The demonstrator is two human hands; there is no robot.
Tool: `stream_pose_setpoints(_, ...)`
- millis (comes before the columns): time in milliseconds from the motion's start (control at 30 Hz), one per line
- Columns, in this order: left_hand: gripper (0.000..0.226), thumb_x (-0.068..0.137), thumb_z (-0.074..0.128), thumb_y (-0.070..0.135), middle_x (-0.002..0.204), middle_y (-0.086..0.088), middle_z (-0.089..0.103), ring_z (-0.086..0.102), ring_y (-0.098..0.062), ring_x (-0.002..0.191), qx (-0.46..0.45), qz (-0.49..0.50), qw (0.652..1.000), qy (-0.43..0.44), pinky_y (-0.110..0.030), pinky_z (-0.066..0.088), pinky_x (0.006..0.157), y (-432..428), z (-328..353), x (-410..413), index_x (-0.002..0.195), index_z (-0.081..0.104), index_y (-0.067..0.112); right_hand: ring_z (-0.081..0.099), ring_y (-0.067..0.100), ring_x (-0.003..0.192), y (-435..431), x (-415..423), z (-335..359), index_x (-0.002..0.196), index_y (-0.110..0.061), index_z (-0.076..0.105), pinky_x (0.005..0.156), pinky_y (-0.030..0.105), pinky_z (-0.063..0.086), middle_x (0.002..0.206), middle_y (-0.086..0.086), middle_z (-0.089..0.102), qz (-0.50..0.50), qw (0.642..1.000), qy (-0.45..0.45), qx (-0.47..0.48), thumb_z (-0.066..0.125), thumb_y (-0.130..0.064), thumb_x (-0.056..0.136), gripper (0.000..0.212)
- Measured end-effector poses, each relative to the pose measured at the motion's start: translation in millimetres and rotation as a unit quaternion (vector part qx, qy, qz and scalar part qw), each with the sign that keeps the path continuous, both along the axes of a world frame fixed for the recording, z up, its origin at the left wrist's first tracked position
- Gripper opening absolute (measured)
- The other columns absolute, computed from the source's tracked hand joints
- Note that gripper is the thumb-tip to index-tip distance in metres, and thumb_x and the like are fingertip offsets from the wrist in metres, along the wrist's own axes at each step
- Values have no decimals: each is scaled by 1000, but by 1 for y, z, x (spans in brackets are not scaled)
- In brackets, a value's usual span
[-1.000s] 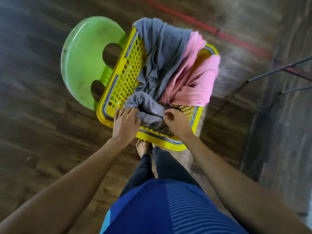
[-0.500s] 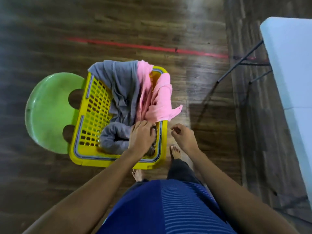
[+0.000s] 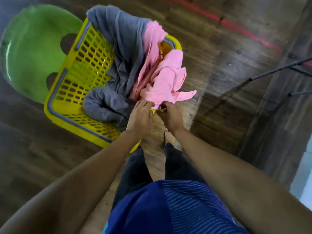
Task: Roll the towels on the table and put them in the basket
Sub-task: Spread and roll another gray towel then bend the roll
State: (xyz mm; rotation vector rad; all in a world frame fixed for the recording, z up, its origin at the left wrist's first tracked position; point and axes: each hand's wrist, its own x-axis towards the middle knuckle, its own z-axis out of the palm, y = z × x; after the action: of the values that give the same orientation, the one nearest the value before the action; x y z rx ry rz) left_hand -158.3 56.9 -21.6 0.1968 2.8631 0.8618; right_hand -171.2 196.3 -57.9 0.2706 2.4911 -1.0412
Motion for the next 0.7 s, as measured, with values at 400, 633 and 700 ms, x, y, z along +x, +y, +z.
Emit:
stream_pose_setpoints(400,20,80,59,1,96,-11,56,52,-32,90,-14,1,1000,-4,-39,43,80,4,-7,-3,99,61,7,64,22,80,2,16,-1,96,-9,67,72,38,51,88,5,70,-65,991,109,-51,59,-15,88,13)
stream_pose_setpoints(633,14,89,52,19,94,-6,61,53,-29,91,-38,-11,999,3,-42,42,77,6,11,-4,97,63,15,63,21,89,11,26,47,106,-6,60,77,35,50,99,7,67,-5,984,169,-65,57,-11,93,14)
stream_pose_setpoints(700,21,88,45,22,92,-8,63,54,-29,91,-3,-18,1000,-2,-43,42,78,8,22,-6,95,63,13,59,22,86,13,25,58,104,-7,57,74,39,48,98,8,63,0,985,161,-60,53,-12,94,12)
